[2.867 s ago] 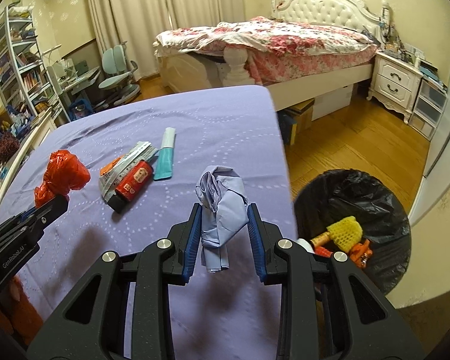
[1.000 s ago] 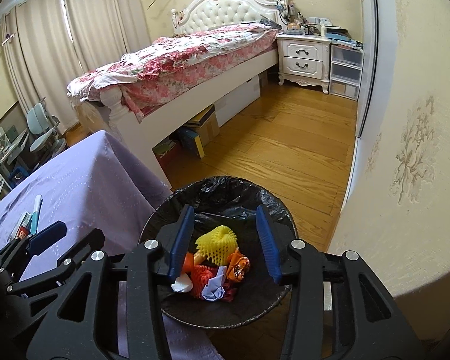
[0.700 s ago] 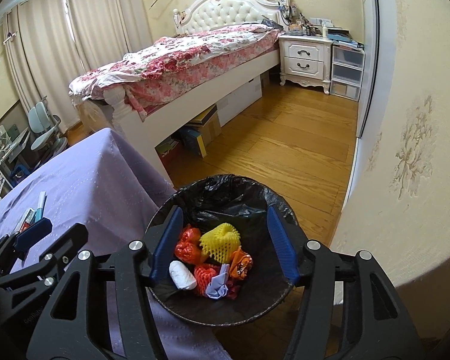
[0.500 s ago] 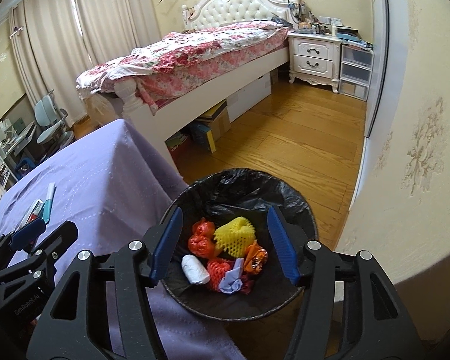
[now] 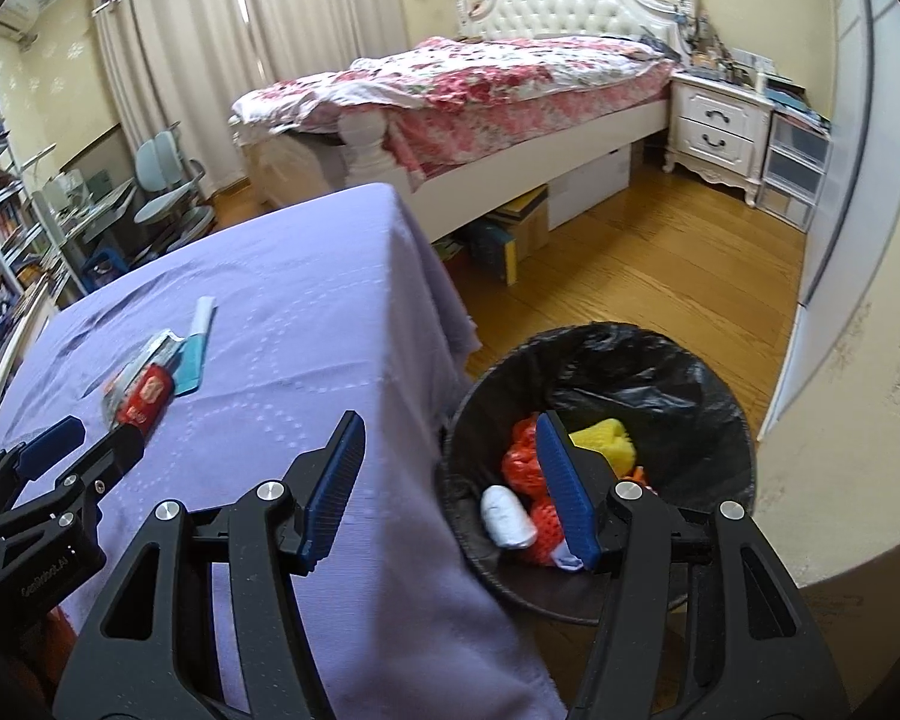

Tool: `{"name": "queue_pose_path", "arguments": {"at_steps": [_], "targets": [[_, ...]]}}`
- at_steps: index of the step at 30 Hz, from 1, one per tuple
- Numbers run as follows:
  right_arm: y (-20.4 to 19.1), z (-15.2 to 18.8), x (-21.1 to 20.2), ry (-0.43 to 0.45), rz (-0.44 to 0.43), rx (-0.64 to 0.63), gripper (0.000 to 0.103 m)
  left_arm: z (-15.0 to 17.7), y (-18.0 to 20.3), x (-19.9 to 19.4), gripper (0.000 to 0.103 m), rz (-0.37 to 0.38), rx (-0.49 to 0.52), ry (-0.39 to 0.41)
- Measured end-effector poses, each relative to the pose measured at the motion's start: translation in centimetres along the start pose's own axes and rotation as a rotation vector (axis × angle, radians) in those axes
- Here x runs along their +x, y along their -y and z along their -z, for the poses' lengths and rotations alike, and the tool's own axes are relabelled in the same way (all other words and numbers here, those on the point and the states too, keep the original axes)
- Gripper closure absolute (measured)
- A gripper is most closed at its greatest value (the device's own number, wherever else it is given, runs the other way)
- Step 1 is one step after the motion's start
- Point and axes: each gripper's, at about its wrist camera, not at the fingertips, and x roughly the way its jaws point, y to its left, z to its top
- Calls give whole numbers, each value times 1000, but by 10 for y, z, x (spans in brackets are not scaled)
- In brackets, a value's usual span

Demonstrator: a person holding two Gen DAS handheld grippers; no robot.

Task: Collect trash
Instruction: 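Move both tools back to the table toward the red can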

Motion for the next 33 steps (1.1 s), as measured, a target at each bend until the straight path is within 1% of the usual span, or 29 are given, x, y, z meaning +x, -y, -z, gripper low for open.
{"name": "queue_pose_path", "arguments": {"at_steps": [12, 14, 18, 24, 27, 30, 33], "targets": [[-81, 6, 13, -58, -98, -123, 45, 13, -80, -5, 27, -117, -117, -11], [-92, 5, 15, -63, -107, -133, 45, 16, -90, -6, 27, -135, -130, -16], [-124, 2, 25, -82, -137, -166, 45, 23, -112, -8, 27, -166, -158, -23], [-158, -3, 35, -92, -159, -186, 45, 29, -143, -10, 27, -219, -183, -27], [-173, -5, 39, -90, -160, -190, 45, 31, -154, -9, 27, -227, -202, -33], [-189, -6, 48, -95, -136, -214, 45, 33, -161, -8, 27, -219, -226, -41], [-194, -6, 52, -112, -126, -222, 45, 34, -163, -8, 27, -211, -234, -41]]}}
